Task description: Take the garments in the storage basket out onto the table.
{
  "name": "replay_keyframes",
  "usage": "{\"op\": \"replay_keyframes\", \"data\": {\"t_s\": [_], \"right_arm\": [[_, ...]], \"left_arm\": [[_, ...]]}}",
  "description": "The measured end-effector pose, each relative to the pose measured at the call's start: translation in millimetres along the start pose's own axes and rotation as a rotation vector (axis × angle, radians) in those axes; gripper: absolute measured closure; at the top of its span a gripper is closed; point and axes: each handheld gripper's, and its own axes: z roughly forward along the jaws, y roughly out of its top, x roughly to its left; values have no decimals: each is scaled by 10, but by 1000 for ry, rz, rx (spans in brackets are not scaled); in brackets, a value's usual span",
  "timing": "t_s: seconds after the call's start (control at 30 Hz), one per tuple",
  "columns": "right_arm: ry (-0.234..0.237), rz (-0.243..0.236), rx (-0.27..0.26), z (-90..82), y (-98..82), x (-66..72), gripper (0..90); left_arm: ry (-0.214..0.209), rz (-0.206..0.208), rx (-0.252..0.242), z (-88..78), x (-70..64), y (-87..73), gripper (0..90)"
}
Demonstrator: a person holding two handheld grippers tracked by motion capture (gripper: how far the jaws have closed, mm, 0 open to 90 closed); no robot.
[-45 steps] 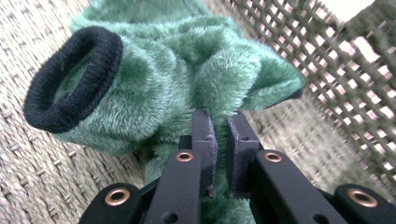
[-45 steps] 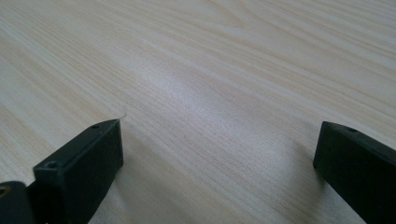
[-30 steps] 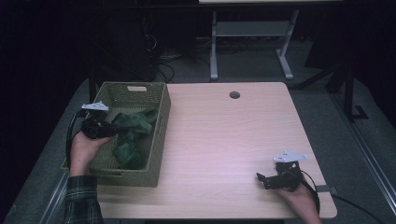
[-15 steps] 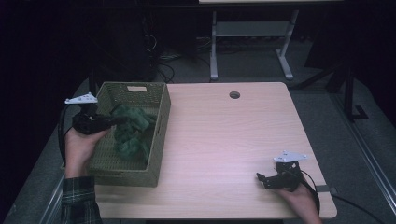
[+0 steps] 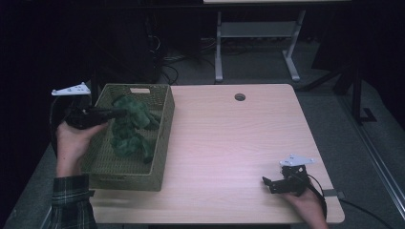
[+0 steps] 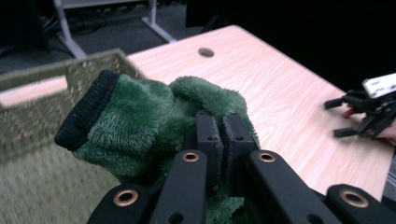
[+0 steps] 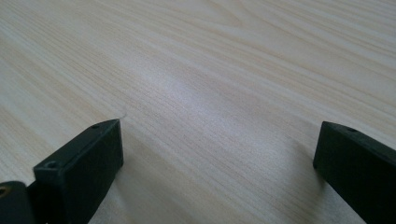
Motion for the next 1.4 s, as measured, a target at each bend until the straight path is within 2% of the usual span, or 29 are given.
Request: {"op": "replay_keyframes", "data": {"t_s": [0.07,0.4,0.47,0.67,0.73,0.8,0.9,1.13,1.23,1.37,1.4], "right_arm": [[0,0,0,0,0,0,13],[-1,-3,1,-1,0,-3,13],[-1,-4,1,-1,0,-3,13],[0,-3,1,-1,0,-2,13],[-1,-4,1,-1,-1,-3,13],[0,-3,1,-1,0,-3,13],[0,-7,0,0,-1,-6,13],[0,-4,1,0,0,-3,13],[0,-4,1,0,-1,-3,13],[0,-3,1,-1,-1,-2,13],[0,-3,1,-1,0,-2,13]], "left_arm": [[-20,7,-16,-20,-34,109,874],[-49,61,-48,-27,-237,424,875],[-64,75,-47,18,-317,519,875],[-88,89,-44,137,-447,647,875],[-103,98,-47,239,-544,709,875],[-108,102,-45,265,-566,720,875],[-129,109,-45,420,-692,757,875],[-165,114,-42,639,-877,761,875],[-190,122,-39,796,-992,721,875],[-207,128,-32,911,-1061,681,875],[-219,129,-27,1012,-1110,640,875]]}}
